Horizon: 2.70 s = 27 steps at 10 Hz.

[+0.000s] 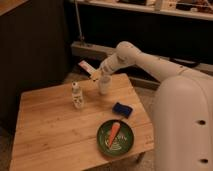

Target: Place the eraser on the white sponge

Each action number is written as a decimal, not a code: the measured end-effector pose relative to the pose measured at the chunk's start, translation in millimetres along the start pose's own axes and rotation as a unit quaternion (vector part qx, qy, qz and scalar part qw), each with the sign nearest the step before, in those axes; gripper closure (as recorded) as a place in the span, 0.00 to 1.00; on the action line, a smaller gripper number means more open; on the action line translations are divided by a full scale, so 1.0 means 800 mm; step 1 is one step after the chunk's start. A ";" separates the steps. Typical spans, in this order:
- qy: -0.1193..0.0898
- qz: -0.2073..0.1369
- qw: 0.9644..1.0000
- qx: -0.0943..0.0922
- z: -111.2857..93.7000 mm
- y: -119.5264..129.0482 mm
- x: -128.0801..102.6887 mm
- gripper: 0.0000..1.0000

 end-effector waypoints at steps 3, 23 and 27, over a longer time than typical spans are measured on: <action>-0.004 0.042 0.999 0.031 -0.048 -0.022 0.052 1.00; 0.029 0.102 0.991 0.085 -0.187 0.029 0.185 1.00; 0.039 0.129 0.987 0.086 -0.219 0.047 0.241 1.00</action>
